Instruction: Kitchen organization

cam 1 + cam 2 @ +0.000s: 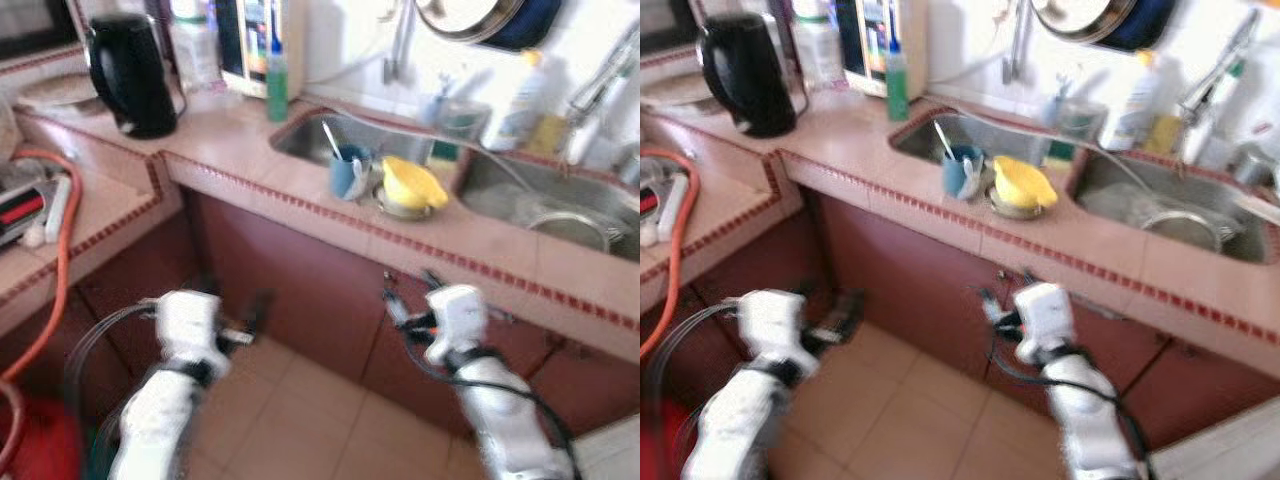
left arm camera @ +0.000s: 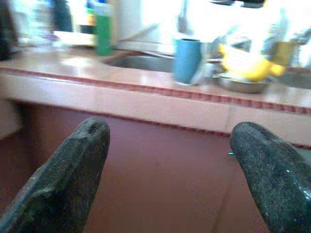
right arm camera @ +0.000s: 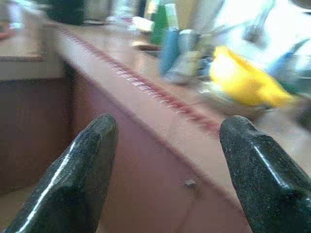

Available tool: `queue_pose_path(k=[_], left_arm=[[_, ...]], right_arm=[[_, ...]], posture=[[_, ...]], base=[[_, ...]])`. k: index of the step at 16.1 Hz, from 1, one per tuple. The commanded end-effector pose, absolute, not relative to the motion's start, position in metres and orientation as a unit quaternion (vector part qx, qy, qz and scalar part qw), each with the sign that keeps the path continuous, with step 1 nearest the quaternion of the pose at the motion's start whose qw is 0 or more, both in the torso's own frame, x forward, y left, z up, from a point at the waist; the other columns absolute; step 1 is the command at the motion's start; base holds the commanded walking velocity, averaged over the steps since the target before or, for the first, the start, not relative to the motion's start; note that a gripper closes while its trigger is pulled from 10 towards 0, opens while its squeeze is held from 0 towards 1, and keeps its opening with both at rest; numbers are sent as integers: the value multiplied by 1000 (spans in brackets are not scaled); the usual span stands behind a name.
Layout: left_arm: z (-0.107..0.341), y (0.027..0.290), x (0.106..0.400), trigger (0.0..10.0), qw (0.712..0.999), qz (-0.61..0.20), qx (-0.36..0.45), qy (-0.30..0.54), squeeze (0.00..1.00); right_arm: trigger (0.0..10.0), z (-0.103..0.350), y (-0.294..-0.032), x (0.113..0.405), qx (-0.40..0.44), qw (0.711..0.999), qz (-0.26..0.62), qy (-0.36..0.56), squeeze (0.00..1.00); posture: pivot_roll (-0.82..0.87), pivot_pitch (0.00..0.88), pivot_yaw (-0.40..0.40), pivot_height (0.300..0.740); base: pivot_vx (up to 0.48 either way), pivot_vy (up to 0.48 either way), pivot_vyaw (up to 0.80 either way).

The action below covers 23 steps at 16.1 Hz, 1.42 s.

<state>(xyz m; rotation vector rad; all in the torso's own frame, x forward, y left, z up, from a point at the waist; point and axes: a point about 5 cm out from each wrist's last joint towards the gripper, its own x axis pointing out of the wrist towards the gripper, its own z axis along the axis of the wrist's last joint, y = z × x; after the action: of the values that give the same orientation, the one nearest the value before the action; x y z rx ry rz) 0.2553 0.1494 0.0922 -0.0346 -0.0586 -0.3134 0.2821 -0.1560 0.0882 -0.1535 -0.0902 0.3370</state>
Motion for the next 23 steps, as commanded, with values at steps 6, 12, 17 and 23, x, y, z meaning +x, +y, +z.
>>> queue_pose_path(k=[6,12,17,23], left_arm=[[93,160,257,10000,989,-147,-4,-24,0],[94,160,257,10000,988,-148,-18,-28,0],[109,167,252,10000,983,-162,-43,-74,0],[132,160,258,10000,971,-213,31,-100,0]], right_arm=[[10000,92,-147,286,-72,981,176,-46,0],[10000,94,-145,285,-77,979,179,-56,0],[10000,99,-142,286,-91,975,189,-76,0],[10000,112,-145,290,-94,973,182,-108,0]], posture=[[-110,0,-33,740],[-109,0,-31,740],[-107,0,-32,740],[-101,0,-36,740]], base=[[368,0,-381],[300,0,-458],[0,0,0],[0,0,0]])
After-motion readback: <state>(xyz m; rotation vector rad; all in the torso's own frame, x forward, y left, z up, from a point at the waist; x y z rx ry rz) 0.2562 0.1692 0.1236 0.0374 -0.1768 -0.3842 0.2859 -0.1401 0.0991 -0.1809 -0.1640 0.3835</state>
